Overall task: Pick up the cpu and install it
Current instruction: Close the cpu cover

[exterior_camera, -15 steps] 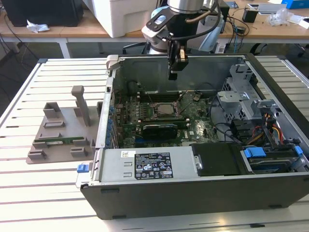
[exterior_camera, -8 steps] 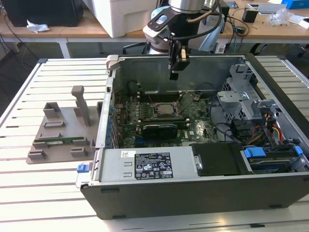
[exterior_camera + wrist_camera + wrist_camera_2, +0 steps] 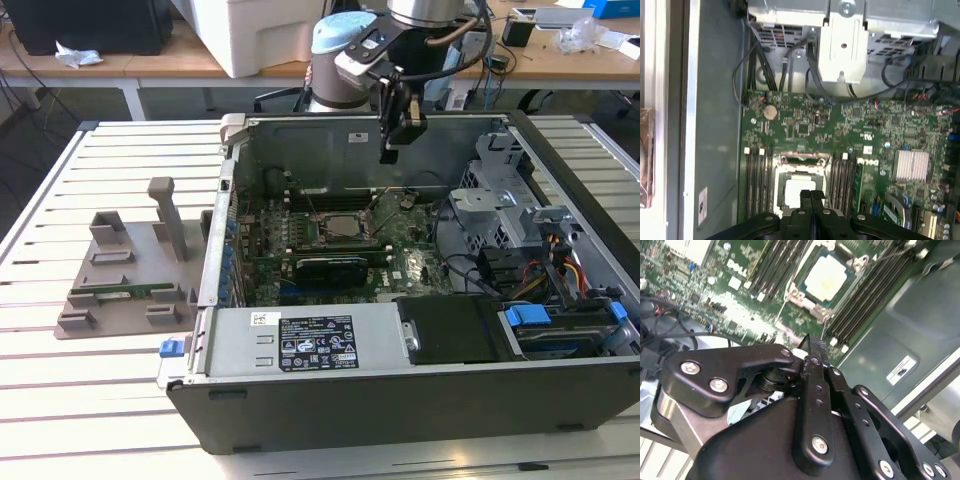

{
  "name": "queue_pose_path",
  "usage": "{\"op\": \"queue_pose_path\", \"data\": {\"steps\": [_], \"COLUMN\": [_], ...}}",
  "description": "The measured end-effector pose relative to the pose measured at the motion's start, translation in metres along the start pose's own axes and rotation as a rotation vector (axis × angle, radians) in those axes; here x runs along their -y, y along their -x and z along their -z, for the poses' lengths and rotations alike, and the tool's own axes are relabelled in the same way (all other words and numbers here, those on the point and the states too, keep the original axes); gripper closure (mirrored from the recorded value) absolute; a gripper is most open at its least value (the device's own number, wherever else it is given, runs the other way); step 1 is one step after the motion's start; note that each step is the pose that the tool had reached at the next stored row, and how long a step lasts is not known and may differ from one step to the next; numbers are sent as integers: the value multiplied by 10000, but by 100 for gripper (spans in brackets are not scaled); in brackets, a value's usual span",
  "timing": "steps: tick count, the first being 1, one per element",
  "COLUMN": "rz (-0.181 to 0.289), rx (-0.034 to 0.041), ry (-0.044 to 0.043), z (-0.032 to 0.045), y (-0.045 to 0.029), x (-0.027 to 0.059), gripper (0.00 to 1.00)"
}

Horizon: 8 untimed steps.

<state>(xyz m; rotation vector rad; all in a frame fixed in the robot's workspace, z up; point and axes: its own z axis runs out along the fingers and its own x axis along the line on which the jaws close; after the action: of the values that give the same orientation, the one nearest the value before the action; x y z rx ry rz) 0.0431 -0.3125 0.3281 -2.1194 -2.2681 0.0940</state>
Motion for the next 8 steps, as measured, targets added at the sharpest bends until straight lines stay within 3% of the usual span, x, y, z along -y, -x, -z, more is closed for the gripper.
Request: {"op": "queue_pose_path", "data": {"steps": [2,4,8], "rz": [3,9,12], "rx": [0,12,61], "ry": [-4,-10,-17], "z": [2,7,5], "y": [-3,-6,-10], "x": [-68,-208,-306], "gripper": [89,89,89]}}
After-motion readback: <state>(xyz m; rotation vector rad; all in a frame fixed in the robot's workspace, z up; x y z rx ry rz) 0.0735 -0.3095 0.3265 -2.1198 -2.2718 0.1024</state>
